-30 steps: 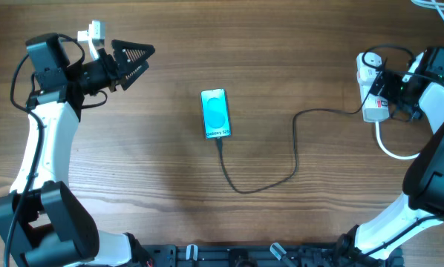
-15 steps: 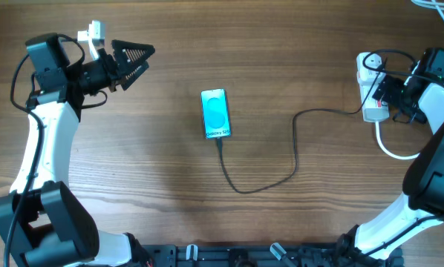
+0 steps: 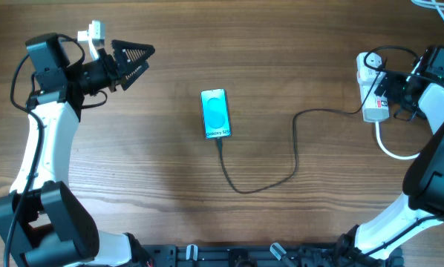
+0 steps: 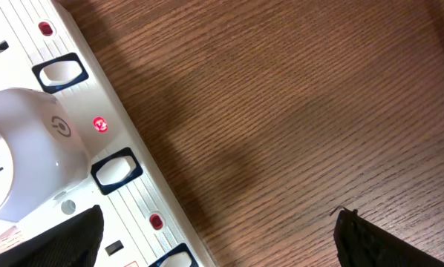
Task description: Plug charger to phone and switch on socket
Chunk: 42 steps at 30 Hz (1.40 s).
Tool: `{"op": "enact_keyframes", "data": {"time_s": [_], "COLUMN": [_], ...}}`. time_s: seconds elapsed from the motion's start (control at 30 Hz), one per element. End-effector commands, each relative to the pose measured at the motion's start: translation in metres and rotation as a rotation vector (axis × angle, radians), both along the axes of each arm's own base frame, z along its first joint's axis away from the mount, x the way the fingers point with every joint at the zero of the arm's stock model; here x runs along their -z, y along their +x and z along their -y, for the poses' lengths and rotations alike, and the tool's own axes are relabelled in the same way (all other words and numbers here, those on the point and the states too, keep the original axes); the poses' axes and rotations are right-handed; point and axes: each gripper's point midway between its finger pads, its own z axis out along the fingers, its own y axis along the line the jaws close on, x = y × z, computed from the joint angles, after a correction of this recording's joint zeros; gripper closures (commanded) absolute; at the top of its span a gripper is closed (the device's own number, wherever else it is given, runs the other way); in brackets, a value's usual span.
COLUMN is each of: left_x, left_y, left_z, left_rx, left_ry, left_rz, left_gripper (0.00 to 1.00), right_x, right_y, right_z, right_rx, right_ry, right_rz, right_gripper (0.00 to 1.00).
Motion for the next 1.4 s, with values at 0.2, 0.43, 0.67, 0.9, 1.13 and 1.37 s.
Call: {"op": "enact_keyframes", "data": {"time_s": [0.2,0.43,0.67,0.9,1.13,1.37], "left_x": [-0.003,-0.003,-0.003,-0.003,-0.017,-0.030], "left_y": [-0.001,-0.001,-0.001,-0.001,0.002,-0.022], "left_z": [-0.001,-0.001,-0.001,-0.001,-0.010,-0.009], "left_rx": [0.001,0.001,0.001,0.001,-0.097,-0.185], "left_ry": [0.001,0.001,0.001,0.001,0.090,0.412], "left_rz": [0.011,0.011,0.011,0.011,0.060,0.201], "left_gripper": [0.00,0.00,0.00,0.00,0.00,0.00], "right_x": [-0.004,-0.004,-0.004,-0.004,-0.004,-0.004], "right_y": [-0.002,-0.002,-0.002,-0.002,-0.002,-0.002], "right_z": [0.003,0.003,0.003,0.003,0.003,0.003], "right_rx": [0.004,0.004,0.004,0.004,0.004,0.004], "right_ry": [-0.021,-0.021,-0.021,-0.021,-0.021,-0.021], "right_rz": [0.003,0.003,0.003,0.003,0.003,0.003], "right_gripper": [0.00,0.00,0.00,0.00,0.00,0.00]}}
